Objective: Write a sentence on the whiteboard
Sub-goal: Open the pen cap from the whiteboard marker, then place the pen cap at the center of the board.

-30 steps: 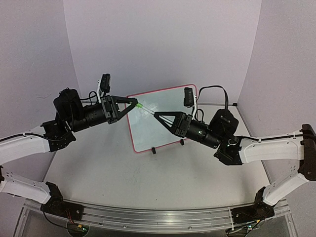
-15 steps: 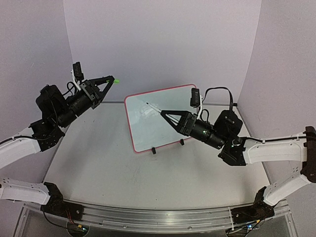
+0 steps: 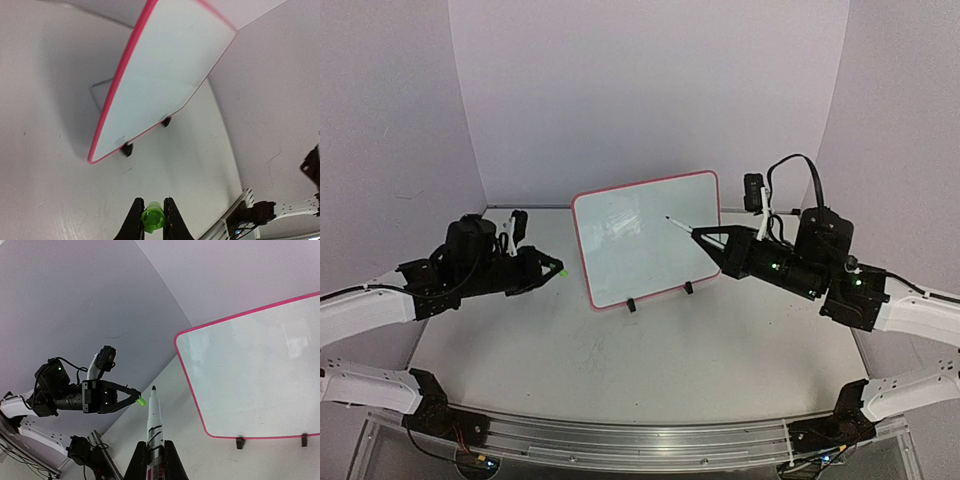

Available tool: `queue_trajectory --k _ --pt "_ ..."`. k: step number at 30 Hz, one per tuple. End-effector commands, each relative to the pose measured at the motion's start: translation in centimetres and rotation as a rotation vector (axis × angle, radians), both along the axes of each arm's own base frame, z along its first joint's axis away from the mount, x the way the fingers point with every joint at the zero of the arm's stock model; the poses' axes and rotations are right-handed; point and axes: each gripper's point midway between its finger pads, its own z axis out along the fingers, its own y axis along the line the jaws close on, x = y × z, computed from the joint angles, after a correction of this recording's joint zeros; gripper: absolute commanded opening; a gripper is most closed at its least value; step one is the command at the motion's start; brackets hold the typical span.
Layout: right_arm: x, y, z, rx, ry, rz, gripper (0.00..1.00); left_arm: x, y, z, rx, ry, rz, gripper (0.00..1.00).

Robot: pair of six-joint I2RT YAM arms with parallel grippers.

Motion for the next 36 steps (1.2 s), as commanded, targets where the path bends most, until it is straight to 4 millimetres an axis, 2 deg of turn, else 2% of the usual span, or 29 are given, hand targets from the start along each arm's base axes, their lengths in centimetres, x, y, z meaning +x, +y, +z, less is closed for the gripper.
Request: queue_trajectory --k 1,4,8,15,24,32,36 --pt "1.5 -3.8 -3.0 -0.201 0.008 -0.129 0.0 -1.7 0.7 -8.2 0.133 0.211 -0.028 0.0" --pt "2.3 -4.6 -4.3 -0.211 0.044 -0.138 0.0 -2.3 -0.1 -10.5 0.147 0.299 -0.059 0.0" --pt "2.9 -4.7 -5.7 -0.23 0.073 -0.129 0.0 -2.8 -0.5 -13.2 0.21 0.403 -0.076 0.0" --pt "2.9 -4.3 -6.6 -0.238 0.083 -0.101 0.0 -2.8 -0.9 -15.9 0.267 0.471 -0.087 0.0" --pt "2.6 -4.8 -8.1 -0.229 0.123 -0.112 0.0 -2.9 -1.5 -17.8 0.306 0.515 -0.115 0.08" --pt "2.4 -4.9 -8.4 -0.224 0.13 -0.112 0.0 -2.7 -1.7 -17.9 0.317 0.514 -0.125 0.26" --pt "2.4 -5.0 -8.6 -0.226 0.135 -0.111 0.0 -2.7 -1.5 -18.1 0.331 0.516 -0.119 0.3"
